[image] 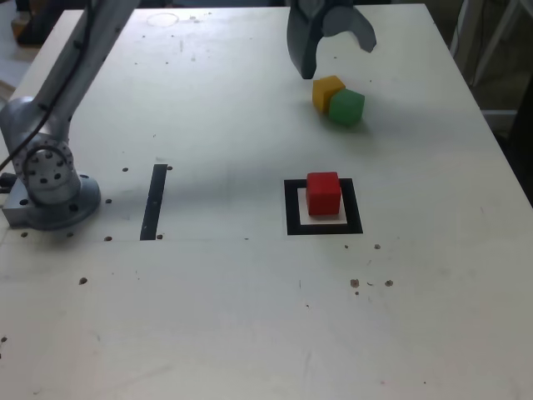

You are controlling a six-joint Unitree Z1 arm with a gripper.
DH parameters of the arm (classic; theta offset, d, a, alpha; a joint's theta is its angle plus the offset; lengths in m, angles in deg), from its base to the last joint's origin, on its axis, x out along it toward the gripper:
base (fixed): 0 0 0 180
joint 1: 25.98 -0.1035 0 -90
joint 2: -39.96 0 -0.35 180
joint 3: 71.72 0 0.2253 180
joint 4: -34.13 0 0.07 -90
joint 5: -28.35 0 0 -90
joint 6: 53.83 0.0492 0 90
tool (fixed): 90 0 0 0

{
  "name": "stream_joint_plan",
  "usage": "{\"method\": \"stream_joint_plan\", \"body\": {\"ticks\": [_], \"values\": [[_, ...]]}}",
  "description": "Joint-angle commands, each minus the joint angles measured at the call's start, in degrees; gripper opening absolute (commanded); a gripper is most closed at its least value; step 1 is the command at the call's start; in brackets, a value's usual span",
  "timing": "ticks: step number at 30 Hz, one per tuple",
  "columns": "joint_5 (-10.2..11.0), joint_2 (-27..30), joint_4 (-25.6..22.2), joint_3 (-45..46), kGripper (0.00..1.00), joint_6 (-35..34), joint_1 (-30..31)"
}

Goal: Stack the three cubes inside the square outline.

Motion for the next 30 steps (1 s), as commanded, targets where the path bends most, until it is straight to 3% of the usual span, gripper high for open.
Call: {"method": "stream_joint_plan", "body": {"ticks": [1,9,18,30], "values": [[0.02,-1.59,-0.82,-1.2,0.99,0.21,-0.37],[-1.77,-5.36,-2.09,-3.91,0.99,-0.15,-1.69],[-2.33,-5.54,-3.09,-2.52,0.98,-1.05,-1.18],[-1.61,-6.23,-2.8,-2.7,0.71,-1.17,-0.4]]}}
